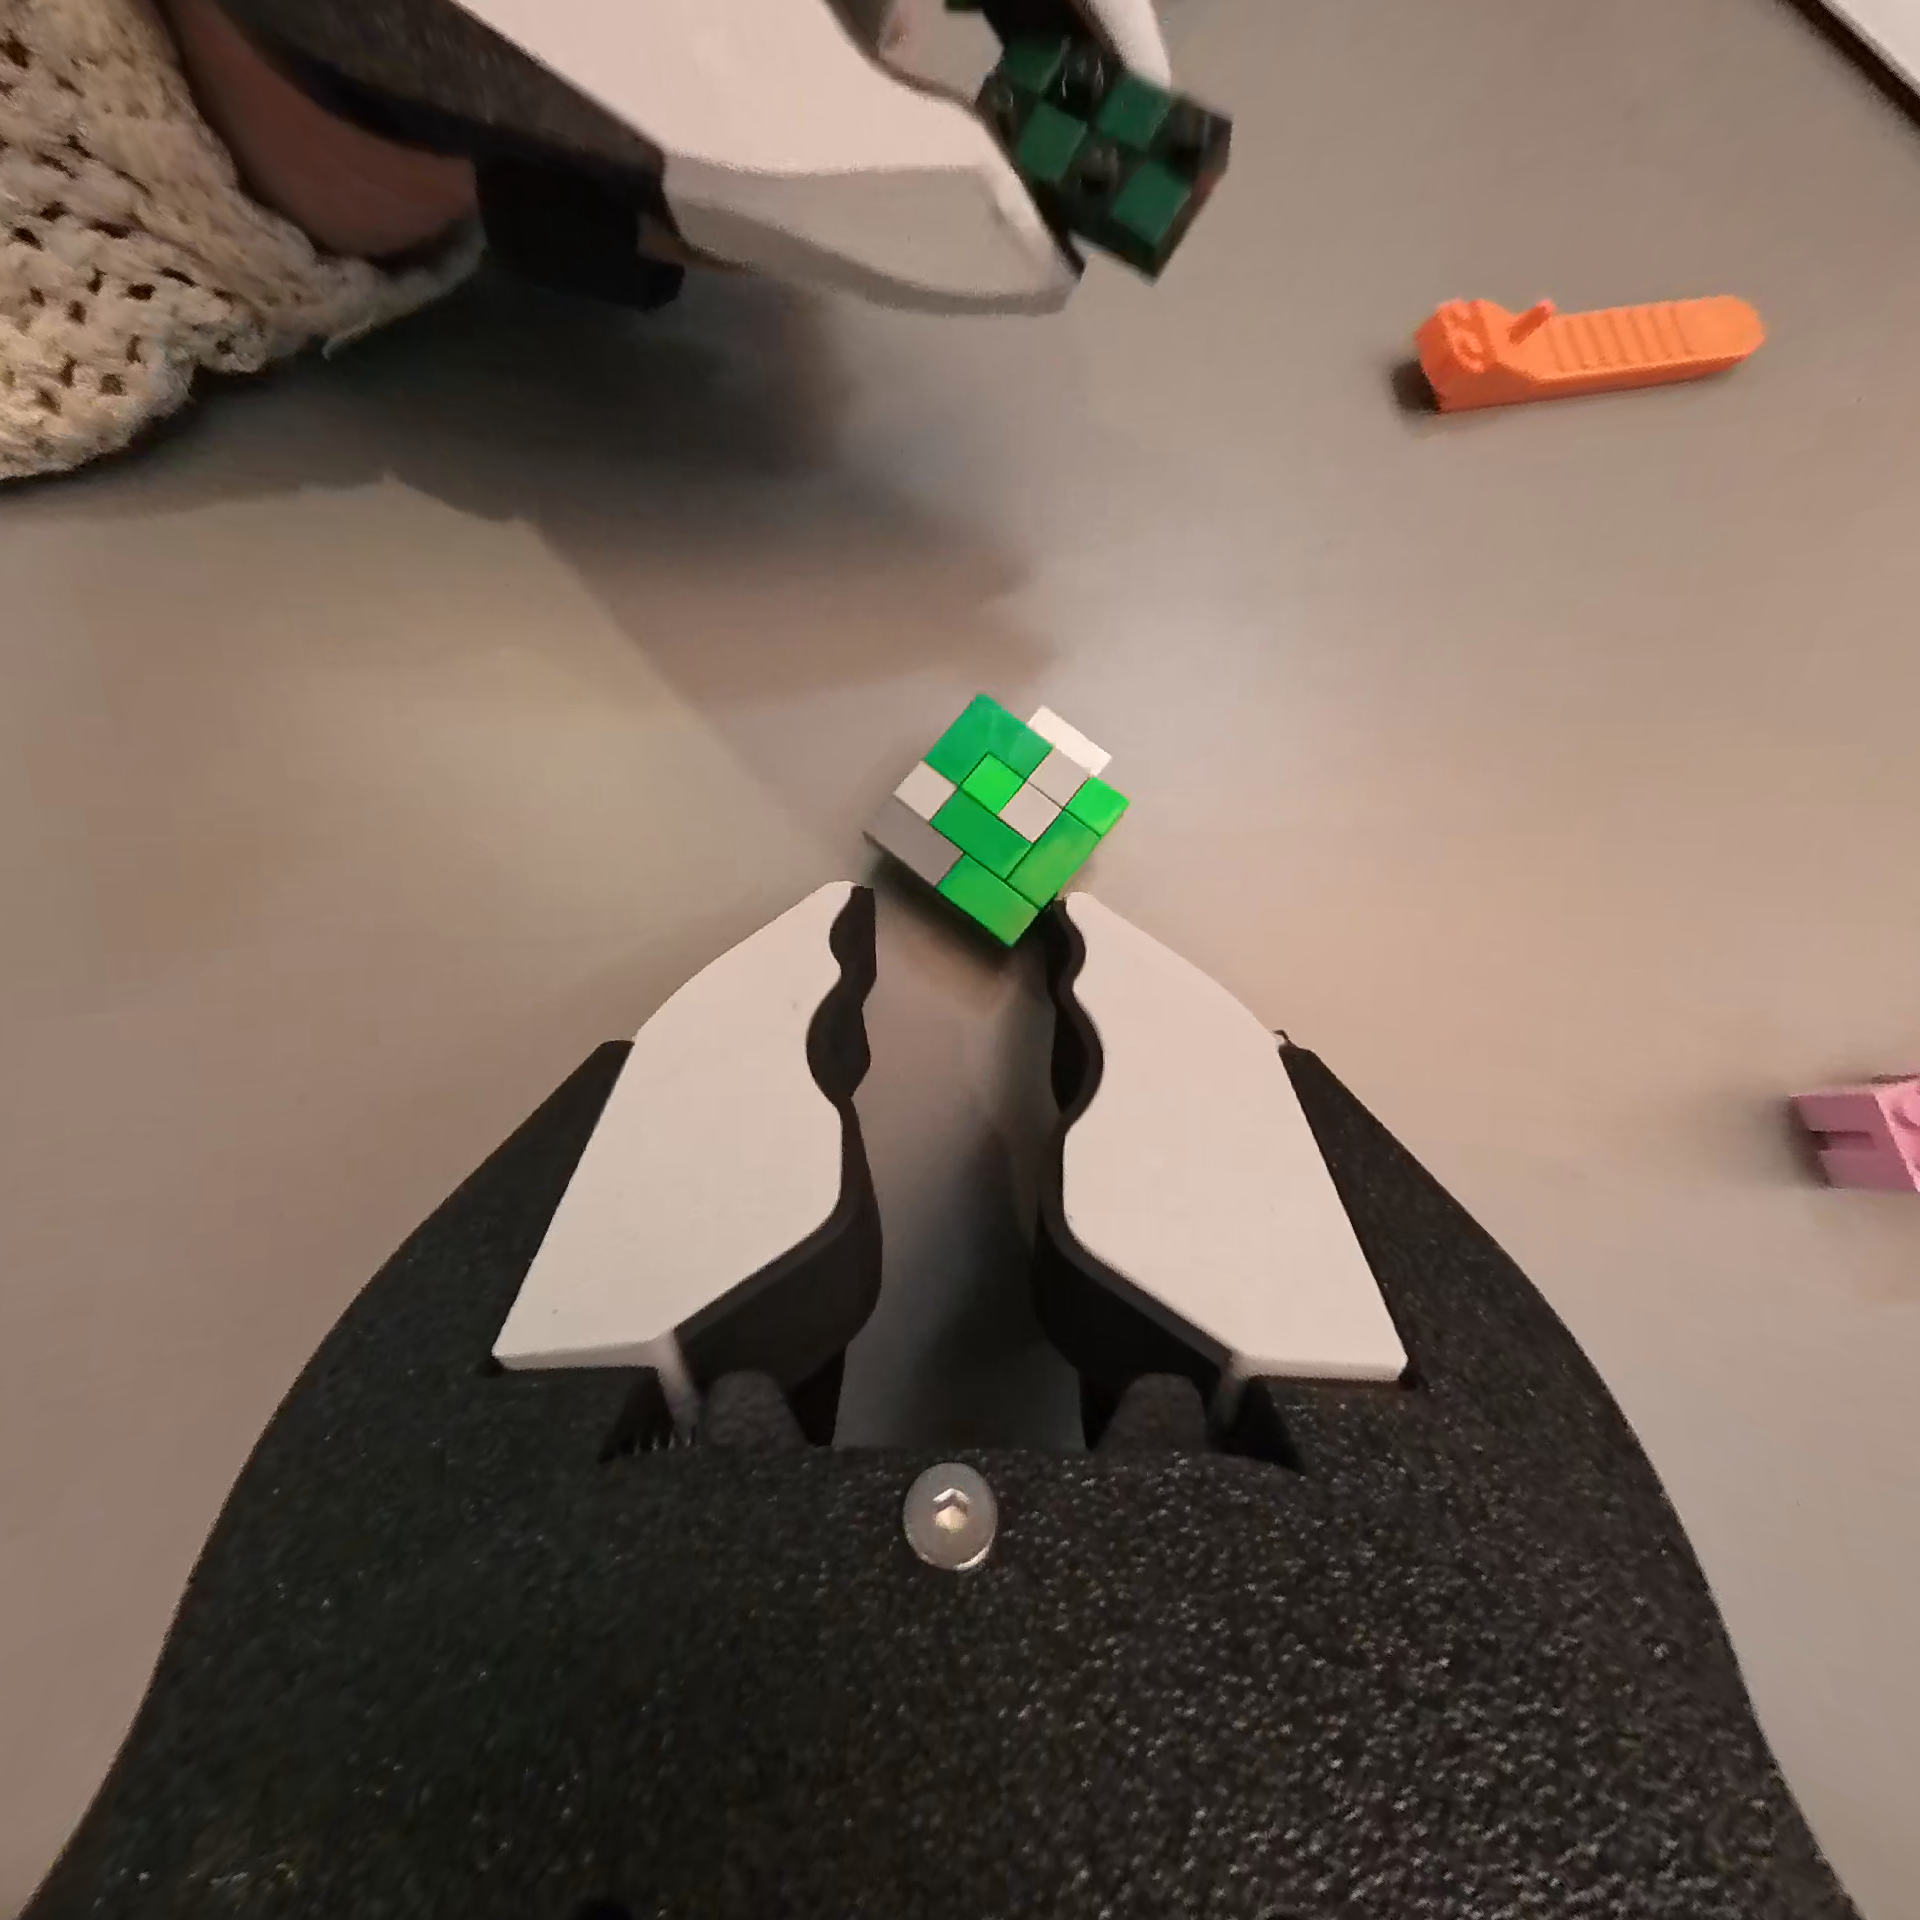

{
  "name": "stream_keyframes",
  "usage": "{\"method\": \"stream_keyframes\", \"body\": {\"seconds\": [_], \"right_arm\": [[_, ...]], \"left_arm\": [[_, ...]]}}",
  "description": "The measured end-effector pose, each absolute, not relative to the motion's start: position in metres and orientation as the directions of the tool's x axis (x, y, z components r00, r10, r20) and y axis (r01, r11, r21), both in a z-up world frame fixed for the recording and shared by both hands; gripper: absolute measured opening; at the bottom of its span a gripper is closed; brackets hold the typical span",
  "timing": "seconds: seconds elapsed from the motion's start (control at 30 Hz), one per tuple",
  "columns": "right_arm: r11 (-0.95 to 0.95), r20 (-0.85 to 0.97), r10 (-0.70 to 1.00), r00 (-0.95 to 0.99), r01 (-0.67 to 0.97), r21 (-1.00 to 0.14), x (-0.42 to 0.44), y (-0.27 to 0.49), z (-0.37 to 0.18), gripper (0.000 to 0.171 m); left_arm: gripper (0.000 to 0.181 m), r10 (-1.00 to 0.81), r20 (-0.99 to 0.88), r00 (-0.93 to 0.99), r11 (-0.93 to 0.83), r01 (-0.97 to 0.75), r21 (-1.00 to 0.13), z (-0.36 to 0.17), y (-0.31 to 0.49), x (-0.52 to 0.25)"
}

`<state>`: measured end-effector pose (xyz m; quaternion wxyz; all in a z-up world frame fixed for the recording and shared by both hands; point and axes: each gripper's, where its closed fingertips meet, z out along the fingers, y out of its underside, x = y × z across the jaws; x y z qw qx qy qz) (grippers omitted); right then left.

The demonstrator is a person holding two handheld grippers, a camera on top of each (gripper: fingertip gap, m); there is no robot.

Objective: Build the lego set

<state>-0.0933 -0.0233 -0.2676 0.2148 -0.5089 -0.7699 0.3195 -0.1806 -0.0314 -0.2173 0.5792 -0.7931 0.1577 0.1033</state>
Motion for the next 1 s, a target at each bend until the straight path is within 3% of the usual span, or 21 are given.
{"method": "stream_keyframes", "body": {"seconds": [0.17, 0.37, 0.47, 1.0], "right_arm": [[0.231, -0.015, 0.937, -0.349, 0.65, -0.724, -0.098, -0.023, -0.266, 0.033], [-0.055, -0.208, 0.963, -0.171, 0.629, -0.776, -0.112, -0.029, -0.241, 0.051], [0.026, -0.085, 0.987, -0.134, 0.665, -0.746, -0.11, -0.024, -0.247, 0.053], [0.078, -0.09, 0.978, -0.191, 0.722, -0.688, -0.109, -0.047, -0.262, 0.043]], "left_arm": [[0.017, -0.19, -0.375, 0.907, -0.282, -0.417, -0.864, -0.222, -0.03, -0.166], [0.017, -0.163, -0.346, 0.924, -0.273, -0.38, -0.884, -0.218, -0.03, -0.171], [0.018, -0.167, -0.356, 0.919, -0.277, -0.39, -0.878, -0.22, -0.029, -0.17], [0.018, -0.186, -0.367, 0.912, -0.283, -0.407, -0.868, -0.222, -0.029, -0.168]]}}
